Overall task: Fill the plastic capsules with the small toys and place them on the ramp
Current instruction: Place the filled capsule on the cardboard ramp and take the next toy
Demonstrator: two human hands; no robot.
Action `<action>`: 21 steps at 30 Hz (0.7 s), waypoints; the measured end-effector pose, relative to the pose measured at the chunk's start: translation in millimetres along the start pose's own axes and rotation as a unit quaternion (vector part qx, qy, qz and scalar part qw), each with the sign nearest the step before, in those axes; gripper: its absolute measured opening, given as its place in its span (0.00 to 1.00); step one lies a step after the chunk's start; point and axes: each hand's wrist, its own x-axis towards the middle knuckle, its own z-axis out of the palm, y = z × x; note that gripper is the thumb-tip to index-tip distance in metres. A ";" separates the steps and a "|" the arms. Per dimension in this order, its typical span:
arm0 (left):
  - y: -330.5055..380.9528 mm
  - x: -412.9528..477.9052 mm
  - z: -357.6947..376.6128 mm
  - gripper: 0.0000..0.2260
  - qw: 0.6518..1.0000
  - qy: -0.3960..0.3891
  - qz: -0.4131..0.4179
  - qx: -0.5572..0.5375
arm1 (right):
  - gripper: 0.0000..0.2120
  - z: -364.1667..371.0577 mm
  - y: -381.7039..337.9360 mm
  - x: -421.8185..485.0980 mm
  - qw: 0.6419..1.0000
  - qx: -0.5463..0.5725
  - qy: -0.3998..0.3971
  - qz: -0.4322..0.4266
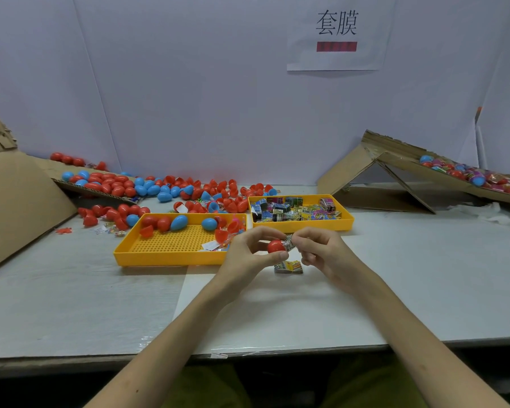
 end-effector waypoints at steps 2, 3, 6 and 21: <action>0.2 0.0 0.2 0.12 1.000 0.000 0.009 0.018 | 0.05 0.1 0.4 -0.1 1.000 -0.004 -0.002 0.005; 0.4 0.1 0.4 0.12 0.999 0.003 0.014 0.029 | 0.05 0.1 0.2 -0.2 1.000 -0.005 -0.003 0.009; -0.1 0.5 1.1 0.13 0.997 0.023 0.030 0.070 | 0.05 -0.3 -1.3 0.1 1.000 0.002 -0.009 0.025; 1.7 -2.1 2.8 0.14 0.987 0.041 0.064 0.145 | 0.07 -0.2 0.7 0.8 0.998 0.001 -0.028 0.055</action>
